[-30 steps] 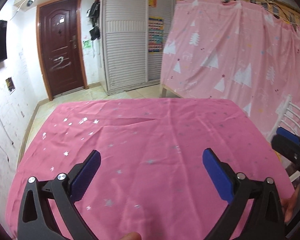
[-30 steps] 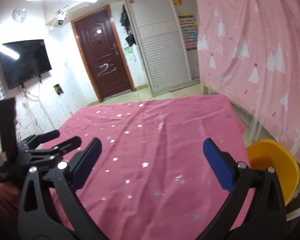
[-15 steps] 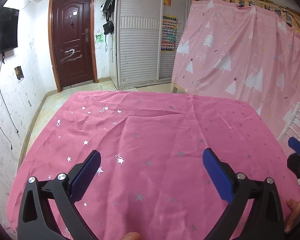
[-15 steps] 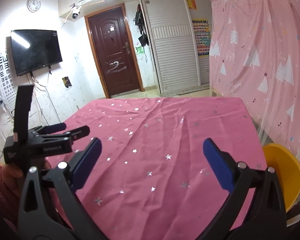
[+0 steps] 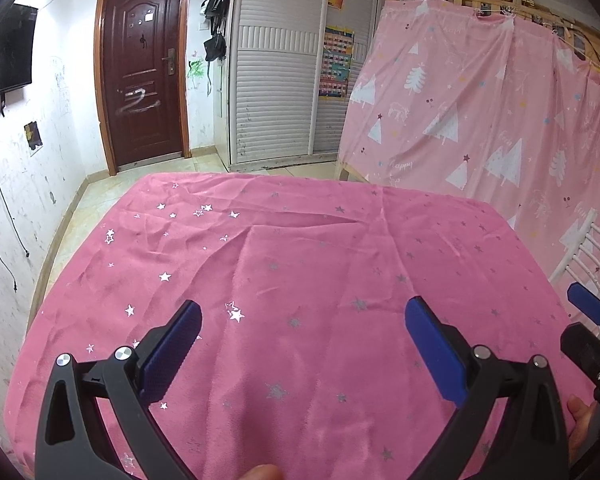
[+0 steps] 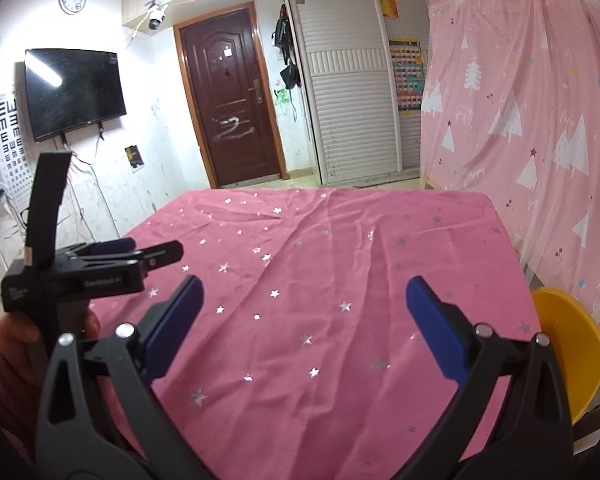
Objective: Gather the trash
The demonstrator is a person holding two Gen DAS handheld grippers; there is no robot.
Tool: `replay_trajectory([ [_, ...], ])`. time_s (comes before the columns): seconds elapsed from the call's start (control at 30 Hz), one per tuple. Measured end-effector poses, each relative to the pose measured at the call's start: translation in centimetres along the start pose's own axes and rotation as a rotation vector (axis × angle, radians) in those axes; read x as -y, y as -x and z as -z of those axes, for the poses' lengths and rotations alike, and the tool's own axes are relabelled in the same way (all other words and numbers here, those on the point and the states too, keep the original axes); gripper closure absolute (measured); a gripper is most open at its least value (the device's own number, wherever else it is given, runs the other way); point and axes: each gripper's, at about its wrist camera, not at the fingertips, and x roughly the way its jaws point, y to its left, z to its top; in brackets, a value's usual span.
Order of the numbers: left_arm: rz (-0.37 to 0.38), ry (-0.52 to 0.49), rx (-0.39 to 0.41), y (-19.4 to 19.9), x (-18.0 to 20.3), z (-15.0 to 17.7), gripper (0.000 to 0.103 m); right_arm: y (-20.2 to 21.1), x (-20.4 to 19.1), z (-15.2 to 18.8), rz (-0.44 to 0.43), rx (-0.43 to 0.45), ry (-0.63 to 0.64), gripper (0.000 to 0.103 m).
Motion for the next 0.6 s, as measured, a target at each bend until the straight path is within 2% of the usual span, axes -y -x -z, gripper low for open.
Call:
replay_trajectory([
  [0.6, -0.003, 0.002, -0.007, -0.08, -0.08, 0.07, 0.008, -0.17, -0.21, 0.04, -0.002, -0.003, 0.004, 0.006],
])
